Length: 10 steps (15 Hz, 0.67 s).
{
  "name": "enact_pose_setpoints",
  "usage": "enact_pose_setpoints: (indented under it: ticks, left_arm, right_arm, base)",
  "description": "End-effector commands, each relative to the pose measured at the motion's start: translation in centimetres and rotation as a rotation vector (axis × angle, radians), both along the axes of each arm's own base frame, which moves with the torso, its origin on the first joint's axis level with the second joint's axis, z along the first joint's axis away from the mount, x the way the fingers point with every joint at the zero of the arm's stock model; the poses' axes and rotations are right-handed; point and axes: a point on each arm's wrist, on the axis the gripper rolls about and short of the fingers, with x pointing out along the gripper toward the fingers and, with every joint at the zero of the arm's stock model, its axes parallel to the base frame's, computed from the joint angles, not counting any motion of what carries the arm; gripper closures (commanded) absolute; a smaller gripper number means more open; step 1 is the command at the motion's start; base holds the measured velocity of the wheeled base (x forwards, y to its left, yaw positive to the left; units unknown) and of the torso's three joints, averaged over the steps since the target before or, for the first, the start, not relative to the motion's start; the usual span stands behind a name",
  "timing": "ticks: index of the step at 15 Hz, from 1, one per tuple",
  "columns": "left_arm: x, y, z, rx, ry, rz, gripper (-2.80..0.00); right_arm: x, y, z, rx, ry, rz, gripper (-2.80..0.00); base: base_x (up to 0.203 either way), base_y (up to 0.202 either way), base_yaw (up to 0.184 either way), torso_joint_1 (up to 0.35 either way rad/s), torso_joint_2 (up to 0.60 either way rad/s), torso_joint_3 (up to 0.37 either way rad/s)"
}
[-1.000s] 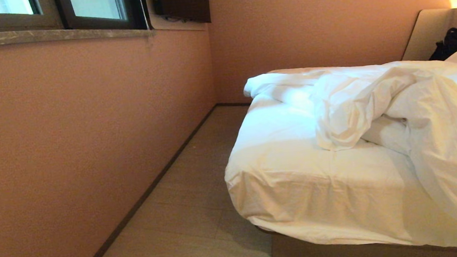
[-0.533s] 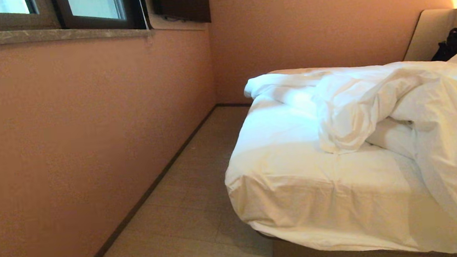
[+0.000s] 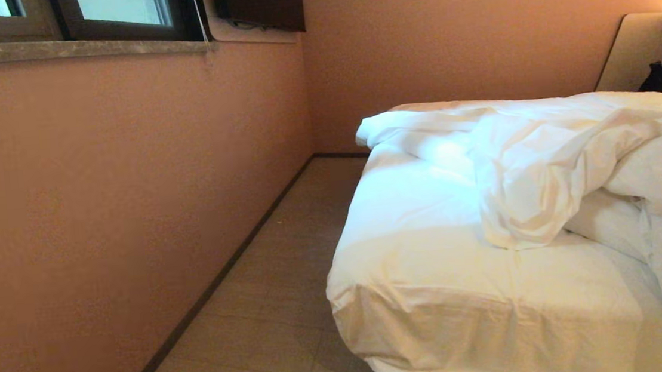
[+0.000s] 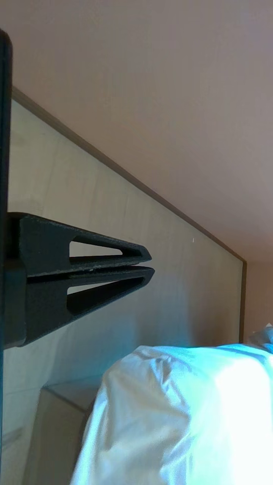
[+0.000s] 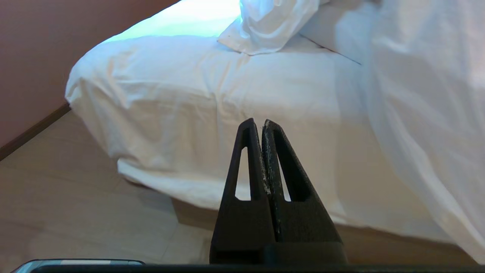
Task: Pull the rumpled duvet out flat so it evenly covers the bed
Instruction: Hold the folded corner of the quilt
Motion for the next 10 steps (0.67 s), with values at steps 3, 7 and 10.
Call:
enact_pose_setpoints:
  ticks: [3,7,10]
  left_arm:
    - [0.00,0.00,0.00,0.002,0.000,0.000,0.00]
    - [0.00,0.00,0.00,0.002,0.000,0.000,0.00]
    - [0.00,0.00,0.00,0.002,0.000,0.000,0.00]
  right_arm:
    - [0.00,0.00,0.00,0.000,-0.001,0.000,0.00]
    - [0.00,0.00,-0.02,0.000,0.000,0.000,0.00]
    - [0.00,0.00,-0.02,0.000,0.000,0.000,0.00]
  base:
    - [0.043,0.000,0.000,0.004,0.00,-0.001]
    - [0.000,0.000,0.000,0.000,0.00,0.000]
    - [0.000,0.000,0.000,0.000,0.00,0.000]
